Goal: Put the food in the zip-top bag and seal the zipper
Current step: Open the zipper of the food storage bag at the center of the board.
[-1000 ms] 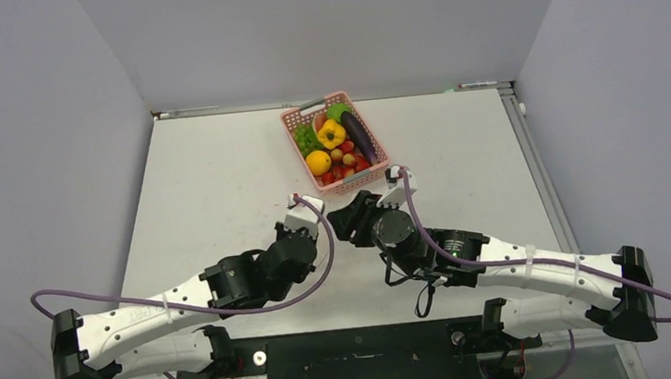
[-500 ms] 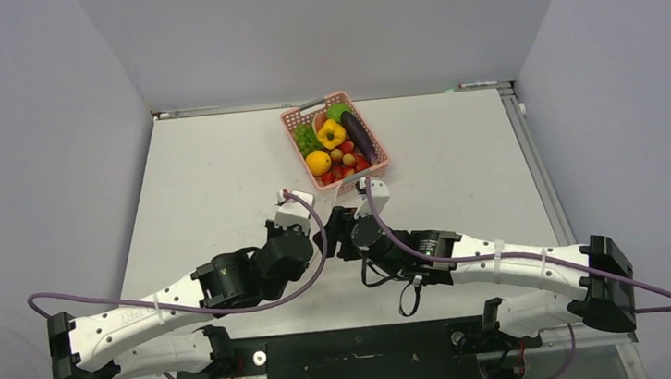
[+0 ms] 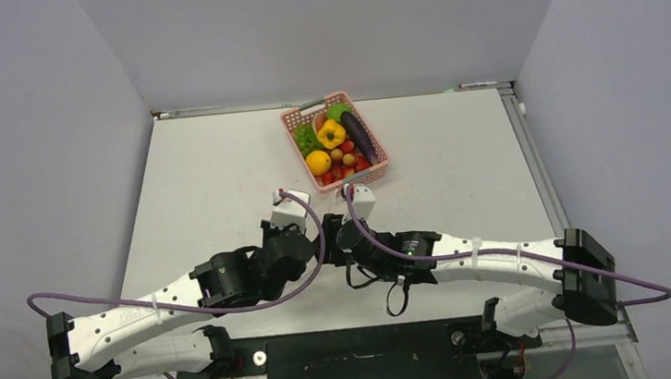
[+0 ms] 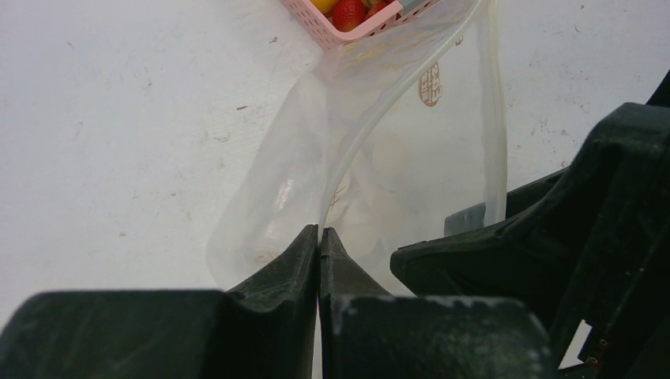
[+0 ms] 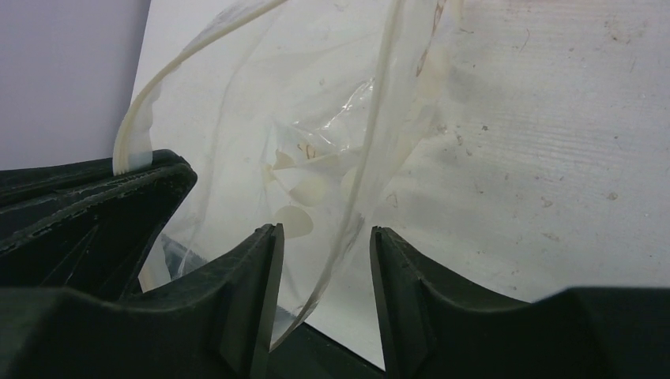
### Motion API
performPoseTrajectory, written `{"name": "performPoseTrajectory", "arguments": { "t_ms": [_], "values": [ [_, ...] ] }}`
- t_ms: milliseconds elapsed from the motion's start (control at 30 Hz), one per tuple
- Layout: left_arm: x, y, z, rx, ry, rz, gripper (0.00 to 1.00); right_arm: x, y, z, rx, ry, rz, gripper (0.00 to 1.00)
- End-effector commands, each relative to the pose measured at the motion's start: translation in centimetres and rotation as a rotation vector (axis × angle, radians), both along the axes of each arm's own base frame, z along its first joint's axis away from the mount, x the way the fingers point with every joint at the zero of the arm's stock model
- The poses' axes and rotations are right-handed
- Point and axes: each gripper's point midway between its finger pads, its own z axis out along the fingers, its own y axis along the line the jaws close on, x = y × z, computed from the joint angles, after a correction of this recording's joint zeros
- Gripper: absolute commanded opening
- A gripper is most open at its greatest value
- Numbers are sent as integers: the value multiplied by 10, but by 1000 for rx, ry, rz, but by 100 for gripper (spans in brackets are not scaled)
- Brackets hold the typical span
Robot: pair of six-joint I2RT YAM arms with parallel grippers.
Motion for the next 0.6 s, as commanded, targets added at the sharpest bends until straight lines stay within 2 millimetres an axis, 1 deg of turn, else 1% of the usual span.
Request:
{"name": "performPoseTrajectory", "arguments": {
  "t_ms": [0,67,167,233,300,433,567],
  "values": [
    [5,0,21,-32,-35,37,0,5,9,13,36,-17,-18,42],
    [6,2,22,-17,-39,44,0,6,7,9,20,-18,-27,37],
    [6,4,24,1,-43,44,0,9,4,5,-3,-27,-38,26],
    [6,6,26,6,-46,42,0,11,3,1,-19,-26,-45,17],
    [6,9,28,21,-49,42,0,13,2,-2,-31,-24,-47,6],
    [5,17,33,52,-56,48,0,20,-4,-9,-50,-23,-61,5],
    [6,29,37,87,-70,72,0,28,-11,-20,-76,-21,-71,5]
  ]
}}
